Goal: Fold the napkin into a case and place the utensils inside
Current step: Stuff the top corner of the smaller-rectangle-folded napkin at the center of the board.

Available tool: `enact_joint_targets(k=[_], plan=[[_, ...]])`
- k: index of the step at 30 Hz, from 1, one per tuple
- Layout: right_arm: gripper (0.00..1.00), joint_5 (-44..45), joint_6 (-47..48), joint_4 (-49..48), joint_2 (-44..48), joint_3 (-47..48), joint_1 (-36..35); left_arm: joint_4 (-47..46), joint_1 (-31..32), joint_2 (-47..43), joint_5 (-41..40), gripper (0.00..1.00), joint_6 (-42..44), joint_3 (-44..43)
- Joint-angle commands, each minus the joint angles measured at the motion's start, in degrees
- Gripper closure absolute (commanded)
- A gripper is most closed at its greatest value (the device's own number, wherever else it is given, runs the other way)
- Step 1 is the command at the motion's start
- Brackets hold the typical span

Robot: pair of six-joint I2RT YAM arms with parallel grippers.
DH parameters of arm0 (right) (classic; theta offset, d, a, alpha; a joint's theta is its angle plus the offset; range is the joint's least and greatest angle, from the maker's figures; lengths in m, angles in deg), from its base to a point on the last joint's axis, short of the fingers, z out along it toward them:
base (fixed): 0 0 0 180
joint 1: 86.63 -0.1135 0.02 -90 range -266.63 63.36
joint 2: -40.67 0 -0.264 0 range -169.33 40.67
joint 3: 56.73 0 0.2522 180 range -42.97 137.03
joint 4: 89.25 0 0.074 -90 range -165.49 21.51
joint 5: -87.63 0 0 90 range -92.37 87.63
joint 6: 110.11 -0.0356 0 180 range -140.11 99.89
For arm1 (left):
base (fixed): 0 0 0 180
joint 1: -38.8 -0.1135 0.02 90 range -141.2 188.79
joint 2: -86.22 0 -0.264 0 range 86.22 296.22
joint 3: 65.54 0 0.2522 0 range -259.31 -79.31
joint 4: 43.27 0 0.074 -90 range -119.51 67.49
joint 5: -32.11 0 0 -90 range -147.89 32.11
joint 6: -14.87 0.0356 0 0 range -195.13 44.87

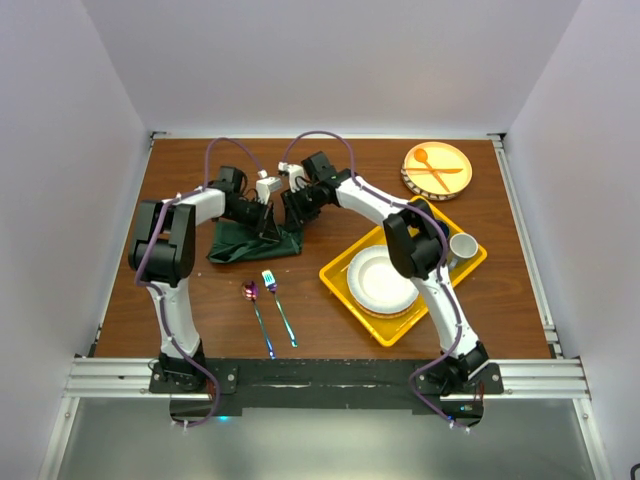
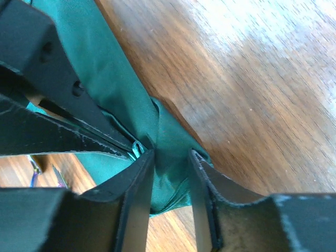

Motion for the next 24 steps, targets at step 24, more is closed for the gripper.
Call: enact_joint_targets(k=[24], plan=[[0.75,4.9,8.4,0.8,4.8,-1.9,-2.9,-0.6,-1.1,3.4,-1.3,1.0,-0.4,0.0]])
